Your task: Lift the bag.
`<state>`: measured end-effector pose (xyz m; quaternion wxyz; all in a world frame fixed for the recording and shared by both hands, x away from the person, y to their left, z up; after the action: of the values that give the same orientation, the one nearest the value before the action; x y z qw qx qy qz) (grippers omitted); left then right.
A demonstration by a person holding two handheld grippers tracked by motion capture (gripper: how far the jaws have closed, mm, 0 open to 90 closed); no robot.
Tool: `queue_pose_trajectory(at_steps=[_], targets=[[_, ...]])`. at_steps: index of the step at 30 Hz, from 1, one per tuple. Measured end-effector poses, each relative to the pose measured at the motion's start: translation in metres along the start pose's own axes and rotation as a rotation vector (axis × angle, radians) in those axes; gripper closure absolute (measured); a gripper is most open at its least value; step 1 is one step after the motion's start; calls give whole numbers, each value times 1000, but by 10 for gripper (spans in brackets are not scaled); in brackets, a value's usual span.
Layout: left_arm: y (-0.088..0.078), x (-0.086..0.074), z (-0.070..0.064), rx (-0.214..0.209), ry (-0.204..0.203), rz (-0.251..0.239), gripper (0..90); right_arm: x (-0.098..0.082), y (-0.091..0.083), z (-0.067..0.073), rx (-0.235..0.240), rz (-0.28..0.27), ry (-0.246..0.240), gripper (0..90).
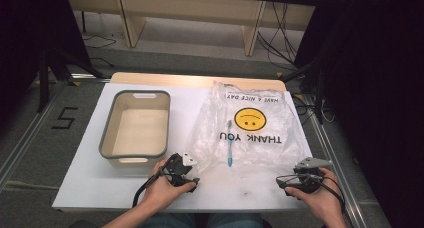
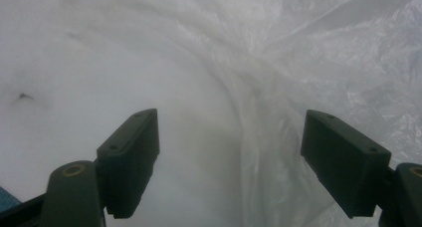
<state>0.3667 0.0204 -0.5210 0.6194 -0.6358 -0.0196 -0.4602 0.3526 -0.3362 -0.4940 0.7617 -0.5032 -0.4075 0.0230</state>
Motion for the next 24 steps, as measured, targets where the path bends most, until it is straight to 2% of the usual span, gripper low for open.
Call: queue_pose_trajectory(at_steps=[5,6,9,11,13,18,24], targets=[[1,0,-1,-16,8,-4,428,-5,2,-3,-10,37,-7,299],[1,0,0,-27,13,-3,431,-6,3,-4,-8,46,-12,358],[2,1,0,-39,24,1,448,-7,4,-7,-3,61,-15,460],[2,2,1,-49,32,12,468,-7,5,-9,-4,60,-16,486],[2,4,-1,-50,39,23,491,-9,6,-11,-1,74,-11,549],[2,6,-2,-48,34,49,555,-11,6,-15,9,70,5,625],[3,8,-1,-52,24,52,688,-12,6,-17,15,57,26,690]])
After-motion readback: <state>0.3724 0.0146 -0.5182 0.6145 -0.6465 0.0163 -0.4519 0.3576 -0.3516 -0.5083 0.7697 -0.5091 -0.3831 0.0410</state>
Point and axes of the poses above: each handheld gripper's, and its own axes: y roughly forward along the jaws, x roughly out of its top, z roughly to its left, the point moved 5 cm from there along y, roughly forward along the jaws, and after that the axes turned 15 degrees about x, right-handed, at the moved point
